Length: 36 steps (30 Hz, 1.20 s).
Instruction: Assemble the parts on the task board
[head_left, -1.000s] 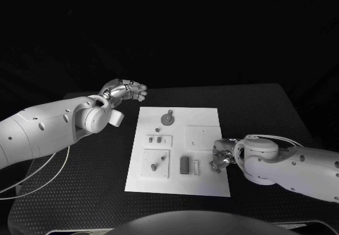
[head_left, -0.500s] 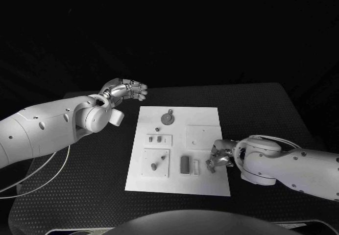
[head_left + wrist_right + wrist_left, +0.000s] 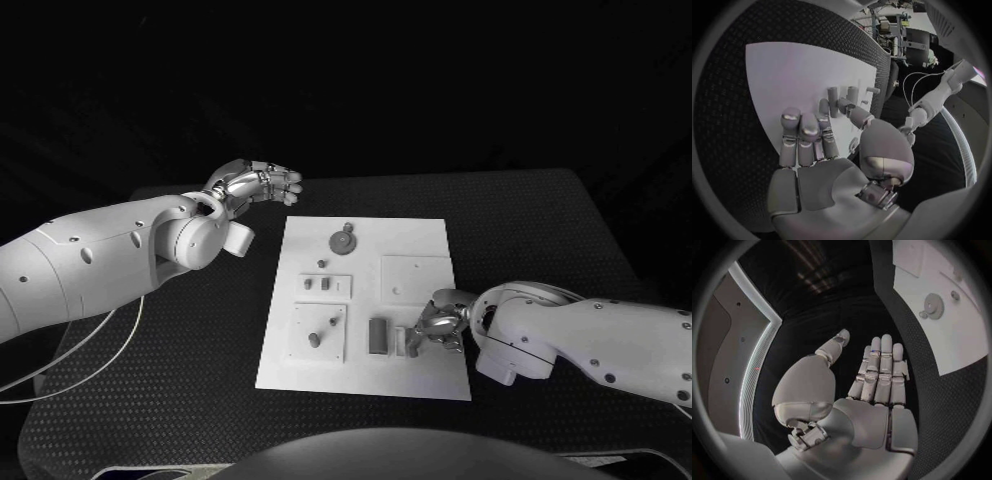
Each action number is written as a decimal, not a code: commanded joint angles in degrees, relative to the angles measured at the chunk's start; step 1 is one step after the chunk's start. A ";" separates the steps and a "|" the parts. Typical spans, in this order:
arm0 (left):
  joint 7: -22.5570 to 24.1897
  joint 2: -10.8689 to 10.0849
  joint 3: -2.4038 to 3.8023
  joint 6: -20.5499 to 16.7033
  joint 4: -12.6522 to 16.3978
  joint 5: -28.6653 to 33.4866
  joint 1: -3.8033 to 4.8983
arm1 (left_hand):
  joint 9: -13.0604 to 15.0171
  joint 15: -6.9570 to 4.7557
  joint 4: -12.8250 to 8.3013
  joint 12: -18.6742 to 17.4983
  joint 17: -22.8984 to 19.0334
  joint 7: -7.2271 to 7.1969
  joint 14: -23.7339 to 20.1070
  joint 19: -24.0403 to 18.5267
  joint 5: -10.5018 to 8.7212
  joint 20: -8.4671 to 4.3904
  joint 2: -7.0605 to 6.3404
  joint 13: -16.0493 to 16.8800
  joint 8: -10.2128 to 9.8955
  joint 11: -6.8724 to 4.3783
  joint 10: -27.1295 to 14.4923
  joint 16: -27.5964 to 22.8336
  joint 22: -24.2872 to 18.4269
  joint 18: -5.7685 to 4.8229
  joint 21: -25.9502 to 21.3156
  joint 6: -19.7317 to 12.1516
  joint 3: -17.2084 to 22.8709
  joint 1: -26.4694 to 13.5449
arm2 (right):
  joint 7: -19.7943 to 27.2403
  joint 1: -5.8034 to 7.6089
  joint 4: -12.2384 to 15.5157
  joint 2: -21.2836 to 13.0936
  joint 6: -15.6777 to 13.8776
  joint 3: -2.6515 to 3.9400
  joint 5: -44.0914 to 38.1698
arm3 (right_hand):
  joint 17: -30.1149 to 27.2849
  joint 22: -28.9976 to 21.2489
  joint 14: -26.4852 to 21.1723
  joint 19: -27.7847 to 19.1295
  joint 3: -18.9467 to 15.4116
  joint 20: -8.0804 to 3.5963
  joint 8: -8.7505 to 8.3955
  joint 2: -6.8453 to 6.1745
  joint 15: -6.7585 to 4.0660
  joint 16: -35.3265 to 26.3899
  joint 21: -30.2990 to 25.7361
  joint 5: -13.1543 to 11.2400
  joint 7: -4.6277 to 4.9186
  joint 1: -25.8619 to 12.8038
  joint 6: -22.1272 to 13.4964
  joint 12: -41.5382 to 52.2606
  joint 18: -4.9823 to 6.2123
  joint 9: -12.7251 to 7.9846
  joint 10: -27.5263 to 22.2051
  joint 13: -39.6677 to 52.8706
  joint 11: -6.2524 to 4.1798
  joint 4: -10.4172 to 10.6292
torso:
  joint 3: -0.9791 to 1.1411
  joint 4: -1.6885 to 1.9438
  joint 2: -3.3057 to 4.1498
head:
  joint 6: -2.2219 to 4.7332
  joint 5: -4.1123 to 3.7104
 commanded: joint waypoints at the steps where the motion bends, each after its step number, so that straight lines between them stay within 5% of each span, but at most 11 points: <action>1: 0.30 0.04 0.04 0.89 0.21 -0.02 0.07 | -0.05 0.05 0.28 0.13 0.10 -0.17 0.40 0.19 0.16 0.14 0.04 -0.07 0.28 -0.09 -0.18 -0.36 0.08 0.32 -0.24 -0.26 0.14 -0.53 | -0.12 -0.02 -0.19 0.45 -0.04 -0.02 3.84 | -0.08 -0.10 0.16 0.27 -0.41 0.02 -0.04 -0.19 0.12 -0.28 0.33 -0.09 0.32 -0.62 0.16 -0.24 1.71 -0.08 0.24 0.08 0.14 -0.10 | -0.02 -0.01 0.01 | -0.03 0.06; 15: 0.24 0.12 0.04 1.04 0.25 -0.06 0.08 | -0.06 0.05 0.30 0.13 0.18 -0.16 0.41 0.20 0.18 0.15 0.01 -0.08 0.29 -0.08 -0.18 -0.42 0.14 0.31 -0.28 -0.28 0.14 -0.55 | 0.61 -0.02 -0.98 1.71 -1.39 -0.02 2.87 | -0.05 -0.19 0.09 0.24 -0.67 -0.03 -0.09 -0.51 0.13 -0.31 0.37 -0.59 0.34 -1.04 0.14 -0.26 1.71 -0.16 0.12 0.16 0.15 -0.15 | 0.03 0.04 0.00 | -0.01 0.04; 36: 0.14 0.11 0.04 1.06 0.23 -0.12 0.08 | -0.07 0.06 0.33 0.13 0.29 -0.15 0.42 0.20 0.17 0.15 -0.01 -0.10 0.31 -0.08 -0.19 -0.52 0.21 0.31 -0.33 -0.31 0.15 -0.57 | 0.27 -0.04 -2.51 3.30 2.44 -0.10 1.92 | 0.00 -0.29 -0.01 0.15 -0.92 -0.07 -0.19 -0.74 0.15 -0.33 0.39 -1.19 0.38 -1.44 0.04 -0.29 1.71 -0.26 -0.05 0.27 0.19 -0.07 | 0.06 -0.04 -0.01 | -0.24 0.41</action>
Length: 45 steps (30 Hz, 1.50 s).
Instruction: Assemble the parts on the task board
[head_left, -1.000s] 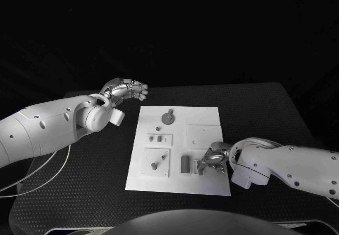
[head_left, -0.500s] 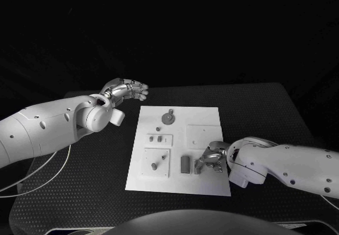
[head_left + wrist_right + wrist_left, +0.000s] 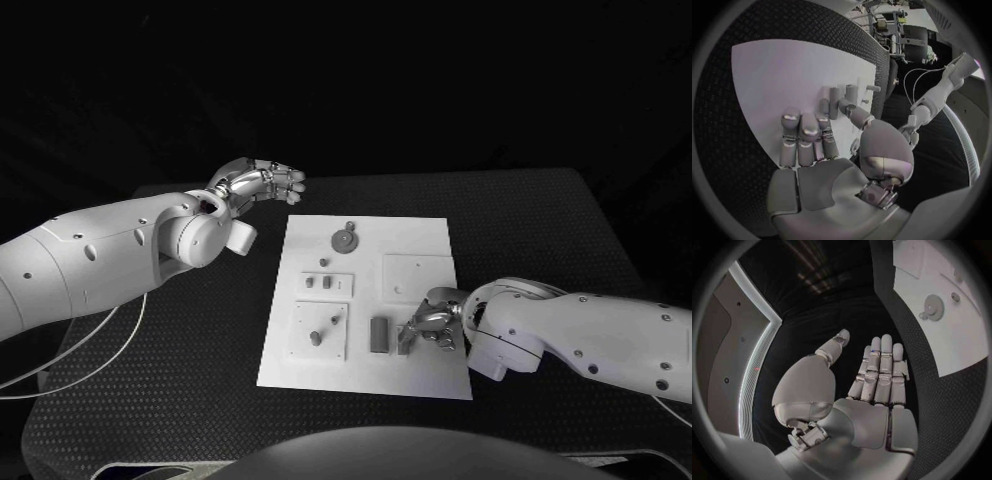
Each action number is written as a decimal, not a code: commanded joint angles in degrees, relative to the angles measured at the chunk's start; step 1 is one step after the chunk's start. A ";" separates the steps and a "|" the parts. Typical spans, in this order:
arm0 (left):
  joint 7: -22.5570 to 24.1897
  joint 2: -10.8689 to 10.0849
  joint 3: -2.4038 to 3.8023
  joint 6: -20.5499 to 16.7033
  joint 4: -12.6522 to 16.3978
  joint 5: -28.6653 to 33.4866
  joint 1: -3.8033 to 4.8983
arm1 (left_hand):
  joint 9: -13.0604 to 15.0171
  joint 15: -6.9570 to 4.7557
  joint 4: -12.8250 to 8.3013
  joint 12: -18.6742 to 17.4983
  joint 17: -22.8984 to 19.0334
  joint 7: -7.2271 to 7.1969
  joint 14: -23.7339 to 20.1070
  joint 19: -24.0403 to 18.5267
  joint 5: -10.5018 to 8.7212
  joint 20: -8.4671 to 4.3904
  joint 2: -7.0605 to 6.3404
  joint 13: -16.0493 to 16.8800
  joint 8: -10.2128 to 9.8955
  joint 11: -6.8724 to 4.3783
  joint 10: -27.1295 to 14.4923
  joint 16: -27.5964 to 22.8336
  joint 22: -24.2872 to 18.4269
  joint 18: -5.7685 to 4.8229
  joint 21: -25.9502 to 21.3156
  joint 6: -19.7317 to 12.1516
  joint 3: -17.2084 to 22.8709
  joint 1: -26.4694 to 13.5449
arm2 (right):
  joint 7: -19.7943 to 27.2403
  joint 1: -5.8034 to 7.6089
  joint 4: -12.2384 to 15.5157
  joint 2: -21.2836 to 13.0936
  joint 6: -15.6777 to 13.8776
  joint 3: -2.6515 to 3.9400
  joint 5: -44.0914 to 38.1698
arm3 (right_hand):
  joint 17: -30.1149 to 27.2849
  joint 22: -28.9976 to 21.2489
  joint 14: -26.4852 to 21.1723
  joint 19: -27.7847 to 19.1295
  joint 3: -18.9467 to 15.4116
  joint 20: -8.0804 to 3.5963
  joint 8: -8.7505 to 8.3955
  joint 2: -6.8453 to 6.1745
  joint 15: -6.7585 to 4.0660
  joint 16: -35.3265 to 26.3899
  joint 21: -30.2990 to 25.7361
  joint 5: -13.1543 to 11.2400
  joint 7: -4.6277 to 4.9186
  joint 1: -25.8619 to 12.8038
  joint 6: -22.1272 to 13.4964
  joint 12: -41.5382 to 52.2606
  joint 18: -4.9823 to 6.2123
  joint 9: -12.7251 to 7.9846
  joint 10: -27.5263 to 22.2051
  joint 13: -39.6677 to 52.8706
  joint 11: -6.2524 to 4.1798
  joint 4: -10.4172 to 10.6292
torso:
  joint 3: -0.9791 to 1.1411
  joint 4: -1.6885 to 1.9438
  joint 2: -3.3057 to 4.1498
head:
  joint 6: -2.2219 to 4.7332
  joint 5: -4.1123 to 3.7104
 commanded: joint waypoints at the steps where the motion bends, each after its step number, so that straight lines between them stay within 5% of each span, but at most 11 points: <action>1: 0.32 0.08 0.04 0.82 0.16 -0.08 0.07 | -0.08 0.06 0.34 0.13 0.08 -0.15 0.42 0.20 0.17 0.15 -0.01 -0.06 0.31 -0.08 -0.19 -0.30 0.09 0.31 -0.33 -0.31 0.15 -0.57 | 0.65 -0.06 0.28 0.31 2.37 -0.02 -0.33 | -0.01 -0.07 -0.09 0.07 -0.33 -0.18 -0.36 -0.03 0.03 -0.33 0.39 -0.29 0.51 -0.77 -0.12 -0.29 1.70 -0.07 -0.03 0.06 0.16 -0.10 | -0.02 0.00 -0.02 | -0.05 0.02; 26: 0.14 -0.03 0.04 0.98 0.22 -0.09 0.07 | -0.10 0.07 0.42 0.12 0.22 -0.14 0.43 0.22 0.15 0.16 -0.01 -0.08 0.33 -0.07 -0.20 -0.42 0.18 0.30 -0.41 -0.34 0.14 -0.64 | 2.63 -0.07 0.70 0.60 1.48 -0.04 -0.73 | 0.17 -0.21 -0.27 -0.17 -1.32 -0.24 -0.35 -0.03 0.04 -0.30 0.58 -1.11 0.52 -0.72 -0.08 -0.17 1.70 -0.17 -0.22 0.34 0.18 -0.94 | -0.07 0.02 0.00 | -0.07 0.33; 30: 0.14 -0.03 0.04 0.98 0.19 -0.10 0.07 | -0.10 0.07 0.44 0.12 0.24 -0.14 0.43 0.22 0.15 0.16 -0.01 -0.09 0.33 -0.06 -0.21 -0.43 0.19 0.30 -0.41 -0.34 0.14 -0.66 | 2.88 -0.07 0.74 0.54 1.37 -0.04 -0.73 | 0.20 -0.43 -0.28 -0.12 -1.82 -0.25 -0.35 -1.77 0.02 -0.32 0.62 -4.67 0.50 -1.39 -0.07 -0.20 1.70 -0.23 -0.20 0.38 0.16 0.09 | -0.04 0.01 0.00 | -0.10 0.43; 36: 0.13 -0.05 0.04 0.99 0.19 -0.10 0.07 | -0.11 0.07 0.47 0.12 0.27 -0.14 0.44 0.23 0.15 0.16 -0.01 -0.09 0.33 -0.06 -0.21 -0.46 0.21 0.30 -0.43 -0.36 0.14 -0.69 | 3.22 -0.07 0.74 0.37 1.38 -0.04 -0.73 | 0.30 -0.60 -0.33 0.01 -3.55 -0.37 -0.27 -4.10 -0.06 -0.26 0.74 -4.94 0.47 -3.01 -0.20 -0.19 1.70 -0.10 -0.23 0.43 0.11 1.68 | -0.04 -0.01 -0.01 | -0.12 0.51; 45: 0.11 -0.08 0.04 0.97 0.19 -0.10 0.07 | -0.12 0.07 0.50 0.11 0.30 -0.13 0.44 0.23 0.15 0.16 0.00 -0.10 0.33 -0.06 -0.22 -0.49 0.23 0.30 -0.45 -0.37 0.14 -0.71 | 3.32 -0.07 0.79 0.08 1.33 -0.04 -0.77 | 0.36 -0.78 -0.39 0.02 -4.09 -0.57 -0.17 -5.04 -0.14 -0.23 0.74 -4.94 0.42 -3.52 -0.34 -0.20 1.70 0.08 -0.27 0.46 0.05 3.04 | -0.02 0.01 -0.01 | -0.12 0.53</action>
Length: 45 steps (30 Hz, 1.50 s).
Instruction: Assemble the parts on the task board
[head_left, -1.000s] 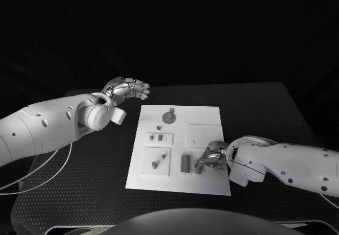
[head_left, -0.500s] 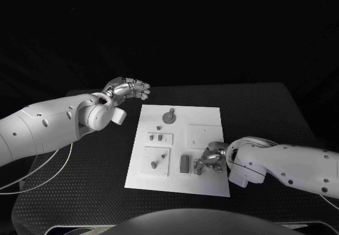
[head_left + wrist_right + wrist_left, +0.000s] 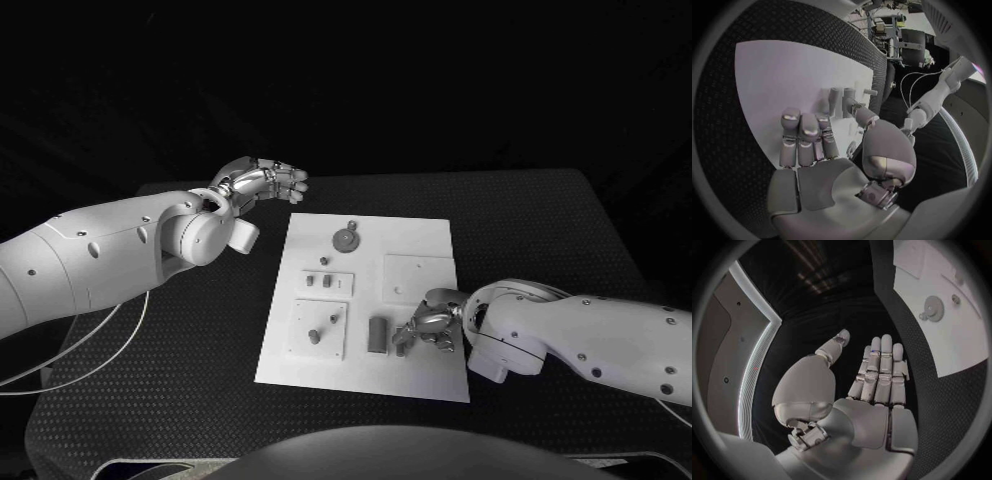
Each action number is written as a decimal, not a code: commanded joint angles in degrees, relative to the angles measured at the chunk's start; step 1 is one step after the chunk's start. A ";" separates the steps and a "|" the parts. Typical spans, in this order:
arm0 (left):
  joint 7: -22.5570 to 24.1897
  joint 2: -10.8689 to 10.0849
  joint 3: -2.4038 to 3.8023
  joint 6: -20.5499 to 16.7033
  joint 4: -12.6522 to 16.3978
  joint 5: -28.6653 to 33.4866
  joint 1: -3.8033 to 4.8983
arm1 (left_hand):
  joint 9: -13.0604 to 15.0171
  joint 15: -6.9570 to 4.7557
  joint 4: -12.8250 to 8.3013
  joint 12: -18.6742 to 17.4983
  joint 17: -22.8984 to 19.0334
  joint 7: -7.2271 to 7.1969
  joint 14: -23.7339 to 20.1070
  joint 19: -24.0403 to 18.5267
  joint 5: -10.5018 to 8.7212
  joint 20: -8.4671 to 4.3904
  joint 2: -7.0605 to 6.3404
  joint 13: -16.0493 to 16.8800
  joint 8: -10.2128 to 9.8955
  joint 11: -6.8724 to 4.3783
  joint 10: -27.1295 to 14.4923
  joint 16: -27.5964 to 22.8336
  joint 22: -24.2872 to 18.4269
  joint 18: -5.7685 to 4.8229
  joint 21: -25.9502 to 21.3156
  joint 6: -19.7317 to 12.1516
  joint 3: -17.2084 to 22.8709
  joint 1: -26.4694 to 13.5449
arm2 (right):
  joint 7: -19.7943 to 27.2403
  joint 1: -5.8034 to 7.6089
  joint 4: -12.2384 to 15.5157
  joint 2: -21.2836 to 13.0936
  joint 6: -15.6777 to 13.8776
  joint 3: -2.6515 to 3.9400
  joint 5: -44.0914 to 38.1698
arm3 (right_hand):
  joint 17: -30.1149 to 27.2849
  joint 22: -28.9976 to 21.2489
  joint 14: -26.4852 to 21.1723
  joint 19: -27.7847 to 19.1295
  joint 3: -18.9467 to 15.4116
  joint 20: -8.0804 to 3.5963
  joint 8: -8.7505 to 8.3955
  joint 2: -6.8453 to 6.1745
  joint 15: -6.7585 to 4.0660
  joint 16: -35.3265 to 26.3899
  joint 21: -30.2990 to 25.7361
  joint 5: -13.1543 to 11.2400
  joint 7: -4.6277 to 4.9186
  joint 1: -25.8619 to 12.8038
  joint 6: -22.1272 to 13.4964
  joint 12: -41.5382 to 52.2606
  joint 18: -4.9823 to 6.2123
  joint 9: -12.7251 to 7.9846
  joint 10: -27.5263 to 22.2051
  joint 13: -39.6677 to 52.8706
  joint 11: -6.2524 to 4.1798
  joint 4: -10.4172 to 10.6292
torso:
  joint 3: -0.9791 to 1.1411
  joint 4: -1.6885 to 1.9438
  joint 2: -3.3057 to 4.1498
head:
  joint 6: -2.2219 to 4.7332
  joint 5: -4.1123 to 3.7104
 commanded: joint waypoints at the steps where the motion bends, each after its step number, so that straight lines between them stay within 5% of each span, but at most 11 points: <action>1: 0.33 0.06 0.04 0.78 0.16 -0.09 0.07 | -0.07 0.07 0.34 0.11 0.08 -0.13 0.44 0.23 0.15 0.16 0.00 -0.06 0.33 -0.06 -0.22 -0.27 0.10 0.30 -0.23 -0.37 -0.02 -0.71 | 1.64 -0.05 0.25 0.07 0.27 0.02 -0.22 | 0.08 -0.06 -0.38 -0.10 -0.02 -0.47 -0.19 -0.64 -0.19 -0.25 0.17 -0.27 0.30 -0.21 -0.24 -0.20 1.69 -0.09 -0.15 0.09 -0.07 0.40 | 0.02 0.01 0.01 | 0.00 0.01; 8: 0.31 0.05 0.04 0.78 0.12 -0.09 0.07 | -0.08 0.07 0.36 0.11 0.11 -0.13 0.44 0.23 0.15 0.16 0.00 -0.07 0.34 -0.06 -0.22 -0.29 0.12 0.30 -0.25 -0.38 -0.01 -0.72 | 2.42 -0.05 0.31 -0.32 3.04 0.02 -3.51 | 0.16 -0.12 -0.38 -0.16 -0.04 -0.68 -0.11 -0.99 -0.24 -0.18 0.23 -0.26 0.26 0.69 -0.30 -0.16 1.69 0.04 -0.19 0.14 -0.12 0.23 | 0.03 -0.01 0.00 | 0.04 -0.06; 16: 0.33 0.04 0.04 0.81 0.16 -0.09 0.07 | -0.08 0.07 0.36 0.11 0.15 -0.13 0.45 0.23 0.15 0.16 0.01 -0.07 0.34 -0.06 -0.22 -0.32 0.14 0.31 -0.26 -0.39 0.00 -0.71 | 2.93 -0.06 0.38 -0.35 6.96 0.01 -8.93 | 0.30 -0.23 -0.77 -0.91 -3.71 -0.68 -0.16 -1.72 -0.06 -0.27 0.44 -0.08 0.45 4.57 -0.83 -0.16 1.69 0.20 -0.72 0.38 0.07 -3.98 | 0.02 -0.03 -0.01 | 0.04 -0.11; 27: 0.31 0.02 0.04 0.82 0.19 -0.10 0.07 | -0.08 0.07 0.36 0.12 0.19 -0.13 0.46 0.24 0.16 0.15 0.03 -0.07 0.35 -0.07 -0.22 -0.35 0.17 0.31 -0.29 -0.39 0.02 -0.68 | 1.63 -0.12 0.35 -0.15 5.79 -0.05 -12.15 | 0.42 -0.36 -1.03 -1.21 -5.38 -0.60 -0.18 -1.87 -0.02 -0.28 0.46 -0.18 0.49 5.73 -0.98 -0.12 1.69 0.25 -1.02 0.50 0.12 -5.00 | 0.03 0.02 0.00 | 0.12 -0.24; 45: 0.33 0.02 0.04 0.81 0.18 -0.10 0.07 | -0.09 0.07 0.40 0.12 0.26 -0.13 0.48 0.25 0.15 0.16 0.05 -0.08 0.37 -0.06 -0.21 -0.40 0.21 0.31 -0.32 -0.39 0.03 -0.70 | 0.78 -0.26 0.18 0.43 5.52 -0.13 -14.15 | 0.71 -0.65 -0.37 -0.78 -4.27 -0.79 0.45 1.90 -0.34 0.11 0.69 -0.27 0.06 8.40 0.08 0.04 1.69 0.59 -0.14 0.36 -0.29 -5.22 | 0.04 0.00 0.01 | -0.06 -0.29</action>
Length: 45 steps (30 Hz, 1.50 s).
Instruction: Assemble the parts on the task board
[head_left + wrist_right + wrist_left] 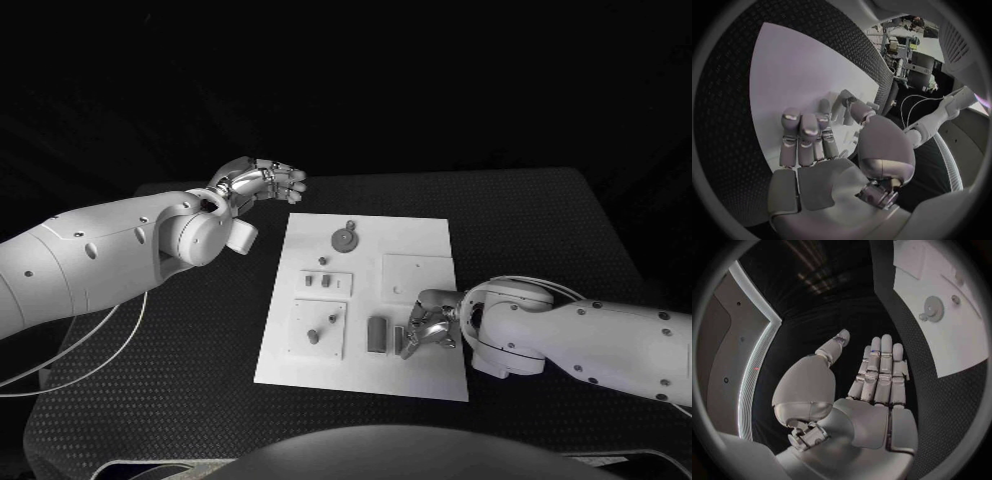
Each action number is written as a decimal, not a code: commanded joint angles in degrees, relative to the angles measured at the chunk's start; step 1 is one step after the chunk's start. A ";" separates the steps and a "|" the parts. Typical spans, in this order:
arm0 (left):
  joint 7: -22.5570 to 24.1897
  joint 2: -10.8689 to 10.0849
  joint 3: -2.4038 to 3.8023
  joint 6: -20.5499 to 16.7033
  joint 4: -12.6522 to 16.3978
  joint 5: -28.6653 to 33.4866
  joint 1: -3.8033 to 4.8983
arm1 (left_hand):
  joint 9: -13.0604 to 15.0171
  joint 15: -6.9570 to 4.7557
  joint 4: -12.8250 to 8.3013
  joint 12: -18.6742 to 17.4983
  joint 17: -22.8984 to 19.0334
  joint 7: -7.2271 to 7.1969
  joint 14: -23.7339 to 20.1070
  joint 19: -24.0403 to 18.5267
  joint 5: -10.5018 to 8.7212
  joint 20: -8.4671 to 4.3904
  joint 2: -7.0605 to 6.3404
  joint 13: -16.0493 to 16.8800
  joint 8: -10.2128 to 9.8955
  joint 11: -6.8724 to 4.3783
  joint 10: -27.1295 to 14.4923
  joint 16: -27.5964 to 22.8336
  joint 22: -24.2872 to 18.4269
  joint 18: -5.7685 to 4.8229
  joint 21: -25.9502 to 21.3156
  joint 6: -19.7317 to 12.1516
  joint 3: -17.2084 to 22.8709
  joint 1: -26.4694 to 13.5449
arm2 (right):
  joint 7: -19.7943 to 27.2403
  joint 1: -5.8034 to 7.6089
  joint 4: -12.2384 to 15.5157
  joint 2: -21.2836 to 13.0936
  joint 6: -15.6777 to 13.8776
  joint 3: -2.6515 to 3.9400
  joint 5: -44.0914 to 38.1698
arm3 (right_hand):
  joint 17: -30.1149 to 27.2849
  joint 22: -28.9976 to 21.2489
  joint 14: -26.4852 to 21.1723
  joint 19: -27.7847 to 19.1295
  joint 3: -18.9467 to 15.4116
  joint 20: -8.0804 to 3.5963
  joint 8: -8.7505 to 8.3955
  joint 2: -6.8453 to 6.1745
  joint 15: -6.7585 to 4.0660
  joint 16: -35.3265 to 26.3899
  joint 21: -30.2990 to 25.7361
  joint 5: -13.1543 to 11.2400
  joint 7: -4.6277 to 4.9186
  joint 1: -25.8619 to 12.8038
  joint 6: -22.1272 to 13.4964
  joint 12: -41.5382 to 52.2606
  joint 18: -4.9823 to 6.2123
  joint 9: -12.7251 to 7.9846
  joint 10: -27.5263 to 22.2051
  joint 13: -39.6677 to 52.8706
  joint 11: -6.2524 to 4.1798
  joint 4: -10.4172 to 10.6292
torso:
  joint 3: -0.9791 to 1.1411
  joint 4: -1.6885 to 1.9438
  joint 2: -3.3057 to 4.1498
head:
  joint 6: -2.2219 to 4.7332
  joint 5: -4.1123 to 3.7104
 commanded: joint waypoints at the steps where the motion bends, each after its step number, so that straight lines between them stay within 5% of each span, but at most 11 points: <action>1: 0.40 0.06 0.04 0.75 0.15 -0.09 0.07 | -0.05 0.07 0.40 0.12 0.07 -0.13 0.48 0.25 0.15 0.16 0.06 -0.09 0.37 -0.06 -0.21 -0.41 0.07 0.31 -0.32 -0.39 0.03 -0.70 | -0.52 -0.15 -0.02 0.20 0.23 -0.07 -1.87 | 0.06 -0.11 0.13 0.08 0.32 -0.18 0.31 0.53 -0.18 0.08 0.35 -0.27 -0.14 0.14 0.29 0.04 1.71 -0.05 0.15 -0.07 -0.15 0.01 | 0.00 0.03 0.01 | -0.05 -0.04; 17: 0.40 0.05 0.04 0.73 0.13 -0.09 0.07 | -0.06 0.07 0.45 0.12 0.15 -0.13 0.49 0.26 0.14 0.16 0.06 -0.10 0.38 -0.06 -0.21 -0.47 0.12 0.31 -0.37 -0.40 0.02 -0.74 | -1.49 -0.28 -0.27 0.07 -0.85 -0.09 -1.71 | 0.27 -0.42 1.04 0.40 0.71 0.10 0.35 1.58 -0.25 0.27 0.48 0.26 -0.27 -1.49 0.97 -0.17 1.71 -0.30 0.86 -0.30 -0.27 1.29 | -0.02 0.06 0.00 | -0.15 -0.14; 21: 0.36 0.02 0.04 0.72 0.13 -0.09 0.07 | -0.06 0.07 0.46 0.12 0.17 -0.13 0.50 0.26 0.15 0.16 0.07 -0.10 0.39 -0.06 -0.22 -0.49 0.13 0.31 -0.38 -0.41 0.02 -0.74 | -1.95 -0.28 -0.34 0.00 -0.50 -0.09 -1.70 | 0.25 -0.56 1.26 0.45 1.29 0.15 0.22 2.17 -0.29 0.19 0.60 2.49 -0.30 -2.28 1.20 -0.31 1.71 -0.59 1.06 -0.32 -0.32 1.27 | -0.02 0.03 0.00 | -0.17 -0.11; 24: 0.37 0.02 0.04 0.71 0.13 -0.09 0.07 | -0.06 0.07 0.45 0.12 0.19 -0.13 0.50 0.26 0.15 0.16 0.06 -0.11 0.39 -0.06 -0.22 -0.50 0.14 0.31 -0.39 -0.41 0.03 -0.73 | -2.16 -0.28 -0.36 -0.03 -0.28 -0.09 -1.70 | 0.29 -0.66 1.36 0.42 1.90 0.11 0.12 2.84 -0.29 0.13 0.86 8.01 -0.29 -1.71 1.32 -0.40 1.71 -0.83 1.15 -0.22 -0.32 -0.14 | -0.04 -0.01 -0.01 | -0.17 -0.11; 29: 0.34 0.01 0.03 0.72 0.16 -0.09 0.07 | -0.06 0.07 0.45 0.12 0.21 -0.13 0.50 0.26 0.15 0.15 0.08 -0.11 0.39 -0.06 -0.22 -0.52 0.15 0.32 -0.40 -0.42 0.04 -0.70 | -2.27 -0.28 -0.40 -0.03 -0.17 -0.09 -1.73 | 0.34 -0.78 1.39 0.28 3.39 0.07 0.08 2.40 -0.29 0.05 1.03 10.49 -0.31 0.73 1.42 -0.47 1.71 -1.01 1.18 -0.10 -0.31 -0.29 | 0.00 -0.02 0.00 | -0.17 -0.10; 45: 0.27 -0.02 0.03 0.73 0.20 -0.11 0.07 | -0.08 0.07 0.44 0.12 0.29 -0.12 0.52 0.27 0.15 0.15 0.09 -0.12 0.40 -0.06 -0.23 -0.58 0.20 0.32 -0.44 -0.44 0.07 -0.67 | -2.39 -0.28 -0.49 -0.04 -0.42 -0.09 -1.83 | 0.42 -0.91 1.51 0.30 3.35 0.31 0.13 2.48 -0.23 0.06 1.25 11.36 -0.29 0.41 1.57 -0.50 1.71 -1.09 1.34 -0.01 -0.28 -0.05 | -0.03 0.03 -0.01 | -0.13 -0.15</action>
